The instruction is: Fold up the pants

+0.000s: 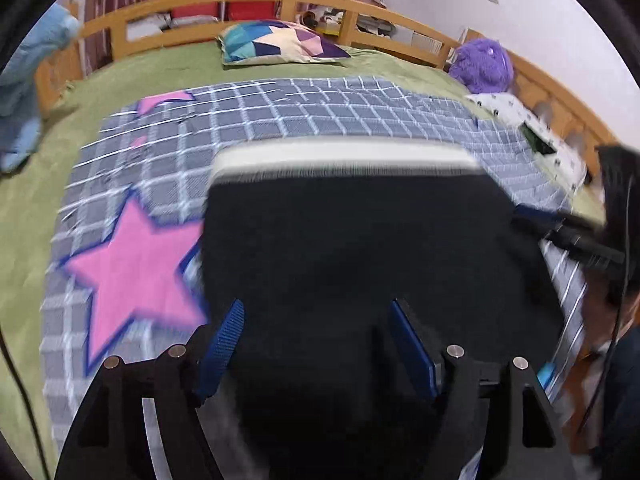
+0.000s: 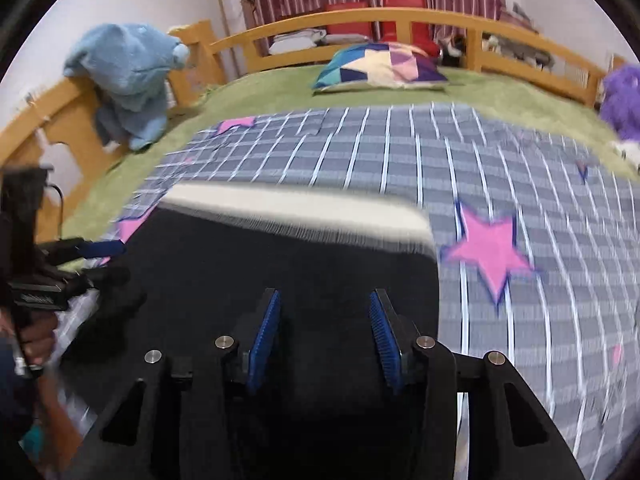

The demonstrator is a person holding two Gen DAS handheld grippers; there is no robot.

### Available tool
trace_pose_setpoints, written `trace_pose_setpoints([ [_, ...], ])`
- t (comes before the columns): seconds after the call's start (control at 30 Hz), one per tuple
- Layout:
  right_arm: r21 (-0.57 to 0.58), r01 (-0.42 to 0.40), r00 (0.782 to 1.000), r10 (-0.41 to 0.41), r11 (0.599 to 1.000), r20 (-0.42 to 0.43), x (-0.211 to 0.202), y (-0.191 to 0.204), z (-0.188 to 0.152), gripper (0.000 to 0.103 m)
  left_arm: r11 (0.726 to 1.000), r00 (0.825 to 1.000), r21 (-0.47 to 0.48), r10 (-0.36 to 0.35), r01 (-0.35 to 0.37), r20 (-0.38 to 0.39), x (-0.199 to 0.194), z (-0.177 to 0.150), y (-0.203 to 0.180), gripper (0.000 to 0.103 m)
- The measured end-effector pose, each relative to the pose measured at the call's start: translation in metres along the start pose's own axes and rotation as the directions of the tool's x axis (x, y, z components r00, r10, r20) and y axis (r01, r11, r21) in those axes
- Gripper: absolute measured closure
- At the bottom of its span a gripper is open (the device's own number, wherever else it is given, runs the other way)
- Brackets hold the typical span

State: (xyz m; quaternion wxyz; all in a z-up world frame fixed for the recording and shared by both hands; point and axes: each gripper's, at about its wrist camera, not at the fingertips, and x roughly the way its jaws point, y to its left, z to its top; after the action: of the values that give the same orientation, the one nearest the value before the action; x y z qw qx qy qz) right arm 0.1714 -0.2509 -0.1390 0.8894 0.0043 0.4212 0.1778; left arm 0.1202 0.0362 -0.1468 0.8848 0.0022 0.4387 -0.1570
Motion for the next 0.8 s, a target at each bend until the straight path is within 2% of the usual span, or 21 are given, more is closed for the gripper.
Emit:
trace_pose_setpoints([
  [0.07, 0.011, -0.017, 1.000, 0.017, 1.000, -0.018, -0.016, -0.003, -0.025, 0.057, 0.999, 1.000, -0.026, 0.019, -0.019, 0.023, -0.020, -0.033, -0.002, 0.030],
  [0.17, 0.041, -0.018, 1.000, 0.019, 0.999, -0.013, -0.032, -0.004, -0.056, 0.057, 0.992, 0.999, -0.118, -0.044, 0.042, -0.020, -0.016, -0.060, 0.000, 0.029],
  [0.2, 0.066, -0.010, 1.000, 0.012, 0.998, -0.027, -0.031, -0.004, -0.067, 0.057, 0.989, 0.997, -0.141, -0.055, 0.048, -0.048, -0.005, -0.067, -0.001, 0.025],
  [0.27, 0.044, 0.057, 0.998, -0.056, 0.997, -0.039, -0.027, 0.005, -0.081, 0.057, 0.985, 0.996, -0.170, -0.055, 0.043, -0.071, 0.003, -0.067, 0.000, 0.025],
  [0.33, 0.016, 0.124, 0.991, -0.124, 0.992, -0.049, -0.030, 0.018, -0.082, 0.057, 0.978, 0.993, -0.202, -0.065, 0.044, -0.098, -0.007, -0.060, 0.002, 0.030],
  [0.43, 0.112, 0.092, 0.994, -0.085, 0.989, -0.067, -0.055, 0.021, -0.081, 0.058, 0.981, 0.999, -0.194, -0.029, 0.021, -0.039, -0.051, -0.056, -0.004, 0.030],
  [0.5, 0.146, 0.072, 0.997, -0.070, 0.987, -0.019, -0.087, 0.032, -0.084, 0.056, 0.987, 1.000, -0.159, 0.014, -0.015, -0.010, -0.072, -0.051, -0.014, 0.030],
  [0.57, 0.139, 0.111, 0.992, -0.118, 0.984, 0.039, -0.115, 0.049, -0.085, 0.051, 0.988, 0.998, -0.140, 0.065, -0.060, 0.027, -0.098, -0.048, -0.029, 0.030],
  [0.6, 0.135, 0.140, 0.987, -0.149, 0.981, 0.064, -0.129, 0.058, -0.086, 0.044, 0.988, 0.997, -0.139, 0.070, -0.064, 0.041, -0.105, -0.045, -0.033, 0.028],
  [0.67, 0.138, 0.160, 0.980, -0.174, 0.977, 0.099, -0.151, 0.072, -0.084, 0.041, 0.987, 0.993, -0.141, 0.090, -0.078, 0.080, -0.127, -0.042, -0.045, 0.028],
  [0.73, 0.159, 0.167, 0.978, -0.183, 0.973, 0.097, -0.168, 0.081, -0.080, 0.040, 0.986, 0.988, -0.133, 0.114, -0.099, 0.107, -0.146, -0.040, -0.059, 0.028],
  [0.8, 0.157, 0.182, 0.978, -0.196, 0.971, 0.078, -0.177, 0.088, -0.075, 0.040, 0.984, 0.981, -0.120, 0.148, -0.133, 0.128, -0.160, -0.039, -0.071, 0.021],
])
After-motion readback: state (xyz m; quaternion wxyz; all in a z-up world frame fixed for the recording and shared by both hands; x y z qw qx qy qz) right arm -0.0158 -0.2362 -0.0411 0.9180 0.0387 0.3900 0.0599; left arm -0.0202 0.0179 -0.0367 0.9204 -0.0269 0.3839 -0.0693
